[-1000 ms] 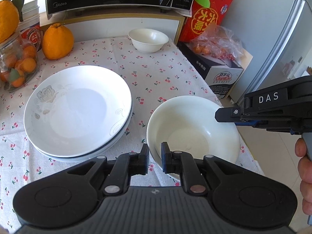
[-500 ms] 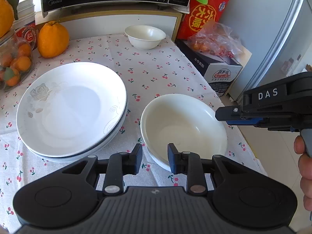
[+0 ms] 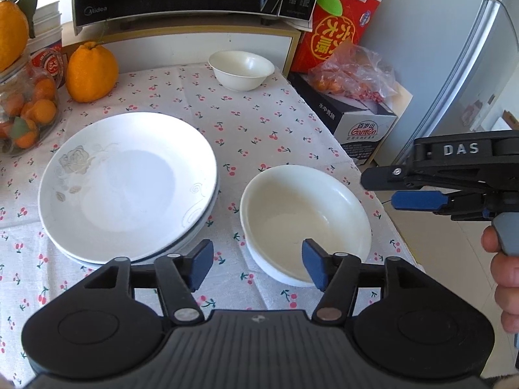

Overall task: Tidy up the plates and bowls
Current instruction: 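Lower the bowls onto the cloth and open the left gripper, then move the left gripper to the small white bowl by the microwave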

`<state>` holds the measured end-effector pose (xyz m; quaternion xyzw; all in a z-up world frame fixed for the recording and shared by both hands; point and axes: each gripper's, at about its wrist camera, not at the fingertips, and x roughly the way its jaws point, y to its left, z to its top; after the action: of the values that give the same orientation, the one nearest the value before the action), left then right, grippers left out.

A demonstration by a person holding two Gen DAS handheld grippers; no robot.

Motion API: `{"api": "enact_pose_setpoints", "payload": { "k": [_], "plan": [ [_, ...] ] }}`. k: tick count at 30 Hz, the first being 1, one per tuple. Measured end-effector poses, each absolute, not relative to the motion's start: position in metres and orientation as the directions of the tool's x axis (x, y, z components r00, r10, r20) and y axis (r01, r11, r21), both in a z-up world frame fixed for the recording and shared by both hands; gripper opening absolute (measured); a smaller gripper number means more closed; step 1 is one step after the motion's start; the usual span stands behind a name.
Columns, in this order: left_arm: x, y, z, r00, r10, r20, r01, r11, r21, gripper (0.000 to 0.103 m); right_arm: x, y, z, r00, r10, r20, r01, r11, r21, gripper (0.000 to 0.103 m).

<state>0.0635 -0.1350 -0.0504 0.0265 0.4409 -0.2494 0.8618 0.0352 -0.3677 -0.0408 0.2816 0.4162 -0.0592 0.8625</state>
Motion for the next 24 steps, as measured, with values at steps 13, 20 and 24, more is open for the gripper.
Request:
{"api": "enact_pose_setpoints", "payload": {
  "k": [13,20,24],
  "plan": [
    [0.06,-0.111,-0.029,0.538,-0.415,-0.734,0.449,0.878,-0.168,0.073,0.019,-0.385,-0.026,0.699,0.173,-0.694,0.256,0.845,0.47,0.073],
    [0.08,-0.11,-0.013,0.568,-0.394,-0.723,0.45,0.884,-0.128,0.082,0.04,-0.402,-0.021,0.693,0.218,-0.688,0.33,0.752,0.571,0.076],
    [0.104,-0.112,0.001,0.573,-0.393,-0.72,0.44,0.888,-0.135,0.087,0.063,-0.401,-0.018,0.679,0.228,-0.698,0.345,0.74,0.577,0.076]
  ]
}}
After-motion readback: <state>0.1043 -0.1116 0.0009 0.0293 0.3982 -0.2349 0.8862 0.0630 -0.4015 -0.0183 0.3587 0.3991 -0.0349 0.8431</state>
